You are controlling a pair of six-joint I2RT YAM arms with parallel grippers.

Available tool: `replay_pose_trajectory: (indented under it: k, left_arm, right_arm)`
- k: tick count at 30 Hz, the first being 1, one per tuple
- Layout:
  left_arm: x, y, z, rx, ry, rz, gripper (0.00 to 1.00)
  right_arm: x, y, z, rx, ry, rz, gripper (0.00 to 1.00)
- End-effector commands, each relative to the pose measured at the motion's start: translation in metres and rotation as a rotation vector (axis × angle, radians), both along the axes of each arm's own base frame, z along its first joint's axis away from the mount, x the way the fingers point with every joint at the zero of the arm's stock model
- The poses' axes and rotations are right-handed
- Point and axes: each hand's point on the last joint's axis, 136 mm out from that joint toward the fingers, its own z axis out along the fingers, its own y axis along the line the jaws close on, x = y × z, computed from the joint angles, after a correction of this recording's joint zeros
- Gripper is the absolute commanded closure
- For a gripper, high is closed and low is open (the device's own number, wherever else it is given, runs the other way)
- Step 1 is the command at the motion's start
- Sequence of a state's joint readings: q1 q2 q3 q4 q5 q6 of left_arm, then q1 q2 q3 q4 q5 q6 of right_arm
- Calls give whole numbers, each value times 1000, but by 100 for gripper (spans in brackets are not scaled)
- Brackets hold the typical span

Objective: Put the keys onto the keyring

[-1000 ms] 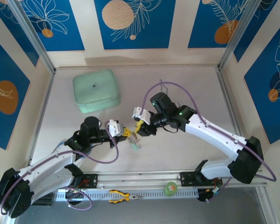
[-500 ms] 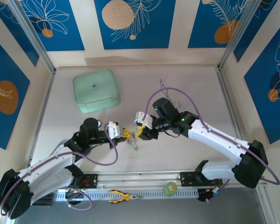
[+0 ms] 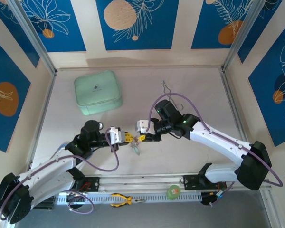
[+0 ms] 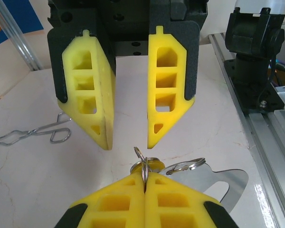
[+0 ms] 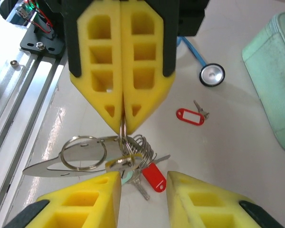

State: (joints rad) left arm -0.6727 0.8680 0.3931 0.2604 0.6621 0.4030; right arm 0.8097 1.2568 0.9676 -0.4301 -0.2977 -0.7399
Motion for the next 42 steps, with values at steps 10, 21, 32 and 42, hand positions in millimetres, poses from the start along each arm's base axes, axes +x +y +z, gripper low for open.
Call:
replay_pose_trajectory:
  k: [10, 21, 32, 42]
  left_arm:
    - [-8, -2, 5, -16, -33, -48, 100]
    - [-8, -4, 7, -20, -27, -58, 100]
    - [-9, -4, 7, -24, -23, -67, 100]
    - [-8, -4, 9, -30, -27, -54, 100]
  right_arm:
    - [-12, 10, 12, 41, 12, 98, 90]
    - [-10, 6, 7, 24, 26, 88, 81]
    - [-12, 11, 7, 23, 27, 122, 80]
    - [-16, 7, 2, 5, 62, 123, 100]
